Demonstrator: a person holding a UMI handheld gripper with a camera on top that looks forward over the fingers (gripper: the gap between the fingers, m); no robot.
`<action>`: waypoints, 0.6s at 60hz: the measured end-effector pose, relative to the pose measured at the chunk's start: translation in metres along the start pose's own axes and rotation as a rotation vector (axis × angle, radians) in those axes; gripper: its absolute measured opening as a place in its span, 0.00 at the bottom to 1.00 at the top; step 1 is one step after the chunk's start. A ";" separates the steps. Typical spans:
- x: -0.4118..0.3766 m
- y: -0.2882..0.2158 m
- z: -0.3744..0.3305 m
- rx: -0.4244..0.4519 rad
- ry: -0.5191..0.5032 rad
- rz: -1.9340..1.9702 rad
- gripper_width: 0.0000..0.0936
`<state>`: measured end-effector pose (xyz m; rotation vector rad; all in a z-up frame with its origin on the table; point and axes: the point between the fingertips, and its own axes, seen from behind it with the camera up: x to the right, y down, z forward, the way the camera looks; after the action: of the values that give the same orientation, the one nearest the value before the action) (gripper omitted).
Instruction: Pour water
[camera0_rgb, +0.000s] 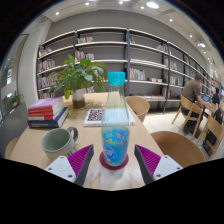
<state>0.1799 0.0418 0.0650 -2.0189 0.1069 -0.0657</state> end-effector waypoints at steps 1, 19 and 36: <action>-0.001 0.005 -0.005 -0.011 0.002 -0.001 0.90; -0.078 0.065 -0.131 -0.202 -0.029 0.026 0.90; -0.136 -0.020 -0.199 -0.109 -0.057 -0.020 0.92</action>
<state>0.0265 -0.1138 0.1698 -2.1288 0.0549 -0.0152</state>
